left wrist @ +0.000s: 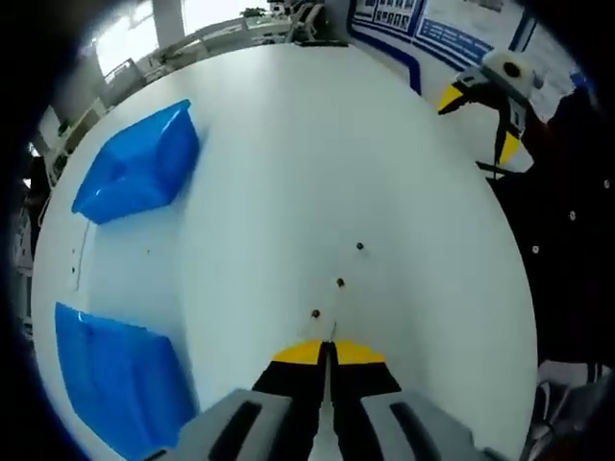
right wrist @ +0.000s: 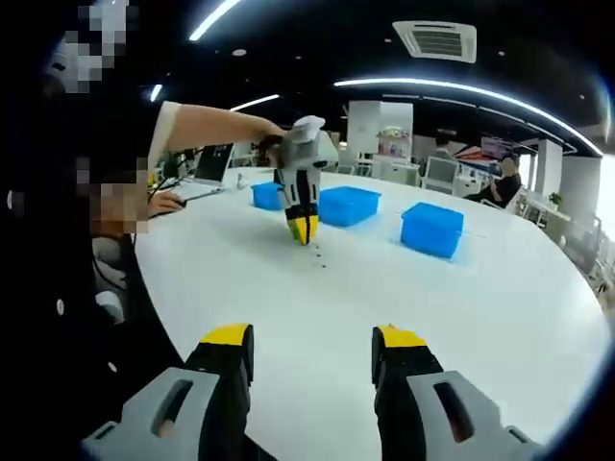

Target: Pick up the resistors one by one and place each resistor into its matching bin, sorting the parts by color and model until every resistor is separated into the correct bin for its type

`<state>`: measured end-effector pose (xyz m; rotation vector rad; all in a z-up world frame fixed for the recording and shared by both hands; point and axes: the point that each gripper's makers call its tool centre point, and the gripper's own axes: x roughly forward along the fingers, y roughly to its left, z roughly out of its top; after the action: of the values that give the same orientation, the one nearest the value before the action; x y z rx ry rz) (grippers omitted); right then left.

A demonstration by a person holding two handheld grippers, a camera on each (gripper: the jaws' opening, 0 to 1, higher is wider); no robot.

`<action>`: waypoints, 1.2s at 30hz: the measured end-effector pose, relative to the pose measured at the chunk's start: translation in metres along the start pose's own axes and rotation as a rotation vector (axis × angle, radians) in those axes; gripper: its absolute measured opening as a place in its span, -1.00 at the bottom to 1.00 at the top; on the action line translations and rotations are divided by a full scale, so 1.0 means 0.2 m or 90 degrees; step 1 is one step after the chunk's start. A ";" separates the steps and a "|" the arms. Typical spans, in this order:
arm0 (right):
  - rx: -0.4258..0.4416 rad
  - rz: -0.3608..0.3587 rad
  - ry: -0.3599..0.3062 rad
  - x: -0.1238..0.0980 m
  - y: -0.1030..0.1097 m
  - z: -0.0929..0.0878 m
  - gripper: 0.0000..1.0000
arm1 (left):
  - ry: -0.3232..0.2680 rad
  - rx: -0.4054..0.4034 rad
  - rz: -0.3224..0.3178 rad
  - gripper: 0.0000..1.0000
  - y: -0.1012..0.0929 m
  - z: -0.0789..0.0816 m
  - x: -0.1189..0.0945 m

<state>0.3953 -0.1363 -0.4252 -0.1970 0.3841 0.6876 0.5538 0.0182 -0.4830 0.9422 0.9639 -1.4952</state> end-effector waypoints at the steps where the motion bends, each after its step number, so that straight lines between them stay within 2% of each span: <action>1: -0.001 0.000 -0.002 0.00 0.00 0.01 0.01 | -0.022 -0.010 0.006 -0.90 -0.01 0.01 -0.01; 5: -0.005 -0.008 -0.018 0.00 -0.01 0.04 0.02 | -0.136 -0.060 0.038 -0.90 -0.04 0.05 -0.09; 10: -0.017 -0.039 -0.058 -0.01 -0.03 0.12 0.02 | -0.336 -0.123 0.103 -0.90 -0.10 0.17 -0.26; 12: -0.015 -0.057 -0.072 -0.02 -0.05 0.14 0.02 | -0.399 -0.141 0.109 -0.90 -0.16 0.20 -0.32; 15: -0.009 -0.074 -0.100 -0.04 -0.05 0.17 0.02 | -0.489 -0.169 0.166 -0.90 -0.21 0.25 -0.39; 17: -0.004 -0.084 -0.123 -0.05 -0.04 0.21 0.02 | -0.560 -0.204 0.244 -0.90 -0.20 0.28 -0.46; 19: -0.002 -0.086 -0.135 -0.06 -0.03 0.23 -0.01 | -0.613 -0.223 0.295 -0.89 -0.21 0.30 -0.49; 22: -0.003 -0.088 -0.142 -0.07 -0.02 0.24 -0.01 | -0.662 -0.243 0.336 -0.89 -0.23 0.33 -0.52; 25: -0.004 -0.086 -0.146 -0.08 -0.02 0.25 -0.01 | -0.678 -0.250 0.378 -0.89 -0.21 0.36 -0.54; 27: -0.007 -0.091 -0.150 -0.09 -0.03 0.26 -0.02 | -0.684 -0.250 0.393 -0.89 -0.18 0.39 -0.57; 30: -0.002 -0.119 -0.161 -0.12 -0.08 0.27 -0.01 | -0.692 -0.251 0.418 -0.89 -0.09 0.46 -0.62; 36: 0.023 -0.195 -0.151 -0.21 -0.24 0.22 -0.02 | -0.687 -0.245 0.459 -0.89 0.16 0.65 -0.66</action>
<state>0.4089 -0.1831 -0.3661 -0.1349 0.1341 0.3954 0.5914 -0.0599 -0.3166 0.0727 0.0587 -0.9037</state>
